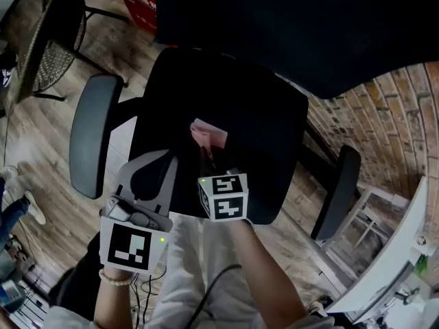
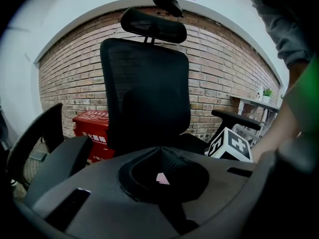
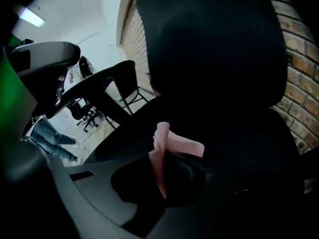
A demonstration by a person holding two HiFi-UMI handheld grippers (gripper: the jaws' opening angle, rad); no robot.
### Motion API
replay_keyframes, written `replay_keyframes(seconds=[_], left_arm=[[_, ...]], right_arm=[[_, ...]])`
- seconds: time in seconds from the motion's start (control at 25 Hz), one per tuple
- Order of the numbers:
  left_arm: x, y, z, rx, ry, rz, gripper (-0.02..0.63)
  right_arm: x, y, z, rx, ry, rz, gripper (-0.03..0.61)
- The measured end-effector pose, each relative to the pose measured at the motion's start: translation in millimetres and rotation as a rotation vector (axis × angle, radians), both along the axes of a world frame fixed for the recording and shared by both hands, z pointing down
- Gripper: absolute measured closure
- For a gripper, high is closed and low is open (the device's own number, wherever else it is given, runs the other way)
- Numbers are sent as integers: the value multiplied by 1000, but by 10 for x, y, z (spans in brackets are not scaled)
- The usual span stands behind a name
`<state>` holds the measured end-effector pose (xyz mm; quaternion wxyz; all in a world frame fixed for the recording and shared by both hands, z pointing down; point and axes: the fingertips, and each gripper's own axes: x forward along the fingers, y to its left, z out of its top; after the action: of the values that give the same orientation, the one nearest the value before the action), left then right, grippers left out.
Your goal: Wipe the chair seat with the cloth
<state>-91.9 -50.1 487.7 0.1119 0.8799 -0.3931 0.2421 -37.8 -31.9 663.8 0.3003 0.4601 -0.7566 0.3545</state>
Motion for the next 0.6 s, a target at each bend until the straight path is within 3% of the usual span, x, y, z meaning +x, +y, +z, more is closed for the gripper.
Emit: replay_keyframes(seconds=[0.32,0.6], left_arm=[[-460,159,9,-2,-28,-78,595],[-614,286,5,-26,-30,-134,595]], right_arm=[[-834,52,-59,25,-58,-215,523],[-1143,152,-109,25,-81,-310,525]])
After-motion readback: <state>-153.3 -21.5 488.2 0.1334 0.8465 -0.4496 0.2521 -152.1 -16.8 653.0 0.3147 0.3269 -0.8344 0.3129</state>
